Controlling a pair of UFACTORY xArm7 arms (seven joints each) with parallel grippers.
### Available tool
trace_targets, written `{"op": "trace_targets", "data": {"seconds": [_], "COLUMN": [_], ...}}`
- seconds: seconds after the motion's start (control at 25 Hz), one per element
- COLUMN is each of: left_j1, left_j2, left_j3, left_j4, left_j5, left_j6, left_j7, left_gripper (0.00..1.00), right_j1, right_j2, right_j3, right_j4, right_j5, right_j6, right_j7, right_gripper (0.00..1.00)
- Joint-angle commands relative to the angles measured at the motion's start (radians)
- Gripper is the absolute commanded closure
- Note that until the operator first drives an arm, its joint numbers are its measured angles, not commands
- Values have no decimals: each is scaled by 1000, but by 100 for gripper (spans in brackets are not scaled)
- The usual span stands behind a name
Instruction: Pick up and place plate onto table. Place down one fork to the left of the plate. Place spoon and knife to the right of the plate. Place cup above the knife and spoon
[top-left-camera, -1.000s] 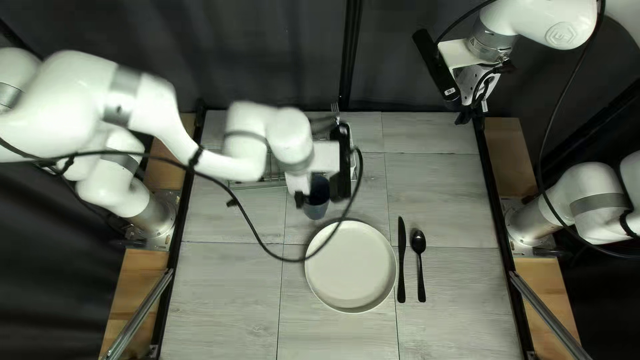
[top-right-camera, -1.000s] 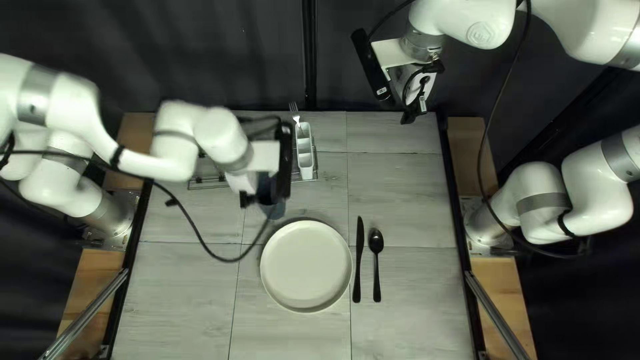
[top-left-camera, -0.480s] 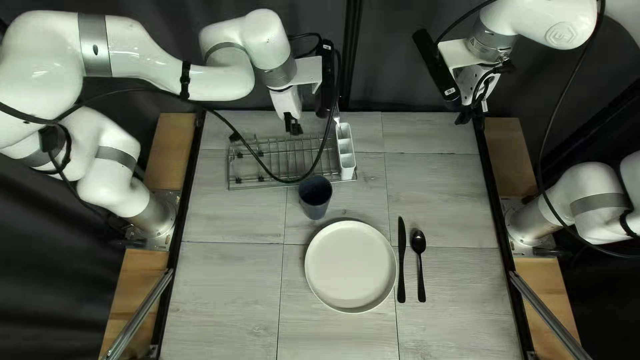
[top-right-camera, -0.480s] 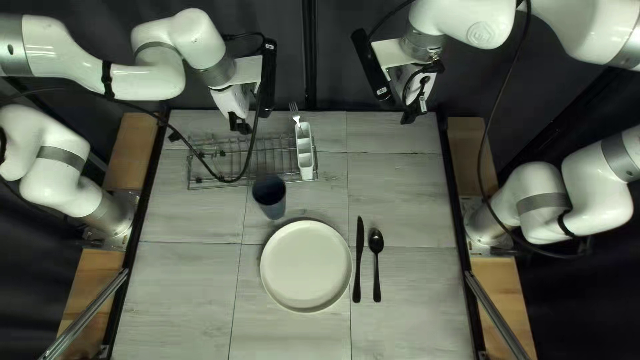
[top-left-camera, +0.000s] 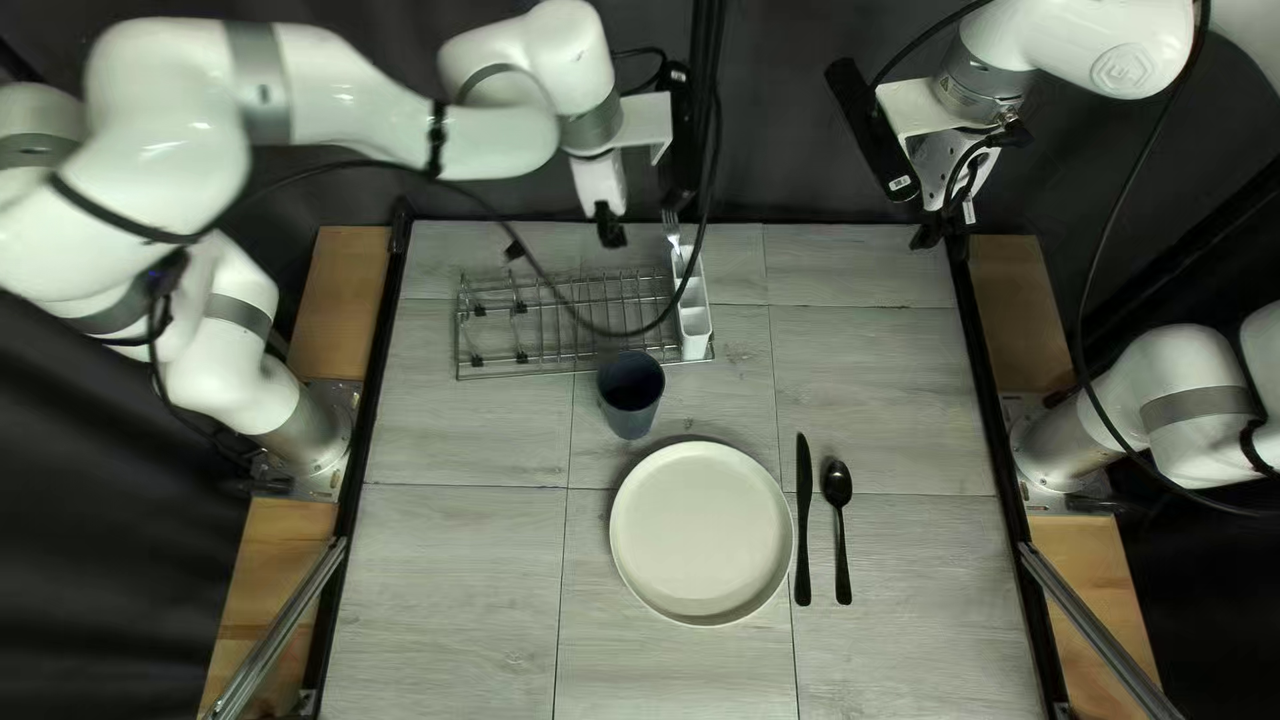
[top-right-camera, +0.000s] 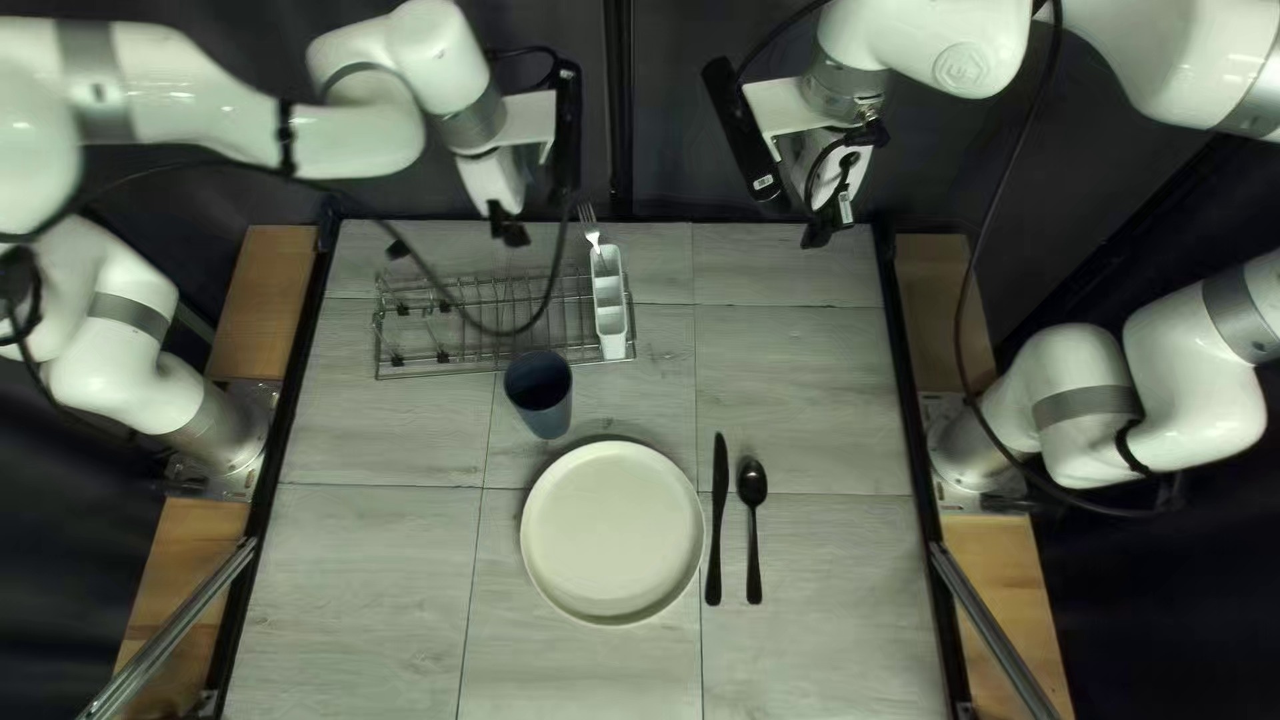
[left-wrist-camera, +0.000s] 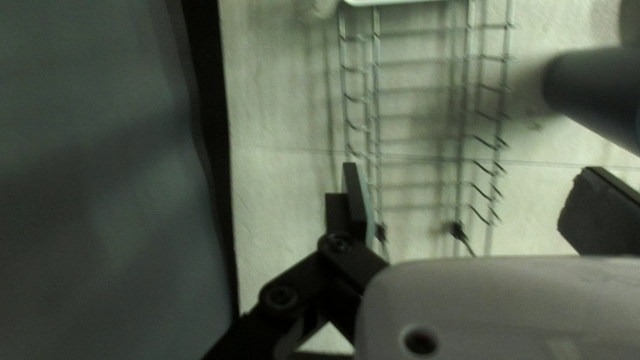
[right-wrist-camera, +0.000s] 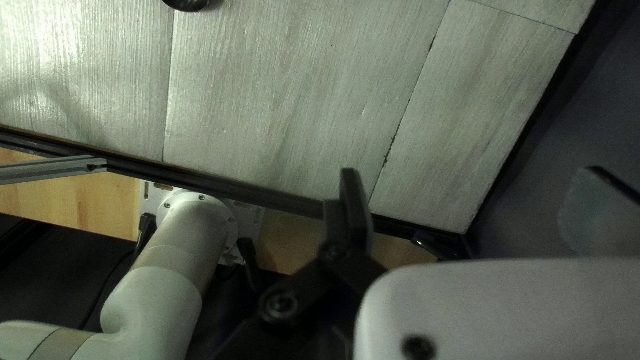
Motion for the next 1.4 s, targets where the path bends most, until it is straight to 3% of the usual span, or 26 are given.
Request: {"op": "trace_targets", "data": {"seconds": [0.04,0.6,0.64,0.68,0.72,1.08,1.4], "left_j1": [44,110,114,114,113,88,18], "left_j2": [72,249,260,265,270,240,84], "left_j3": [-16,-75,-79,-80,-79,-64,-48], "left_j4": [28,140,147,149,149,151,109], "left_j5": [-111,-279,-285,-287,-284,-241,-113], "left_j6": [-59,-70,-68,-66,-62,-5,57], "left_j7": [105,211,215,214,210,140,6], "left_gripper": [0,0,10,10,100,100,100], "right_j1": [0,0,0,0,0,0,0], "right_j2": [0,0,0,0,0,0,0], "right_j3": [0,0,0,0,0,0,0], "right_j4": [0,0,0,0,0,0,0], "right_j5": [0,0,0,0,0,0,0], "right_j6": [0,0,0,0,0,0,0], "right_j7": [0,0,0,0,0,0,0], "right_gripper": [0,0,0,0,0,0,0]}}
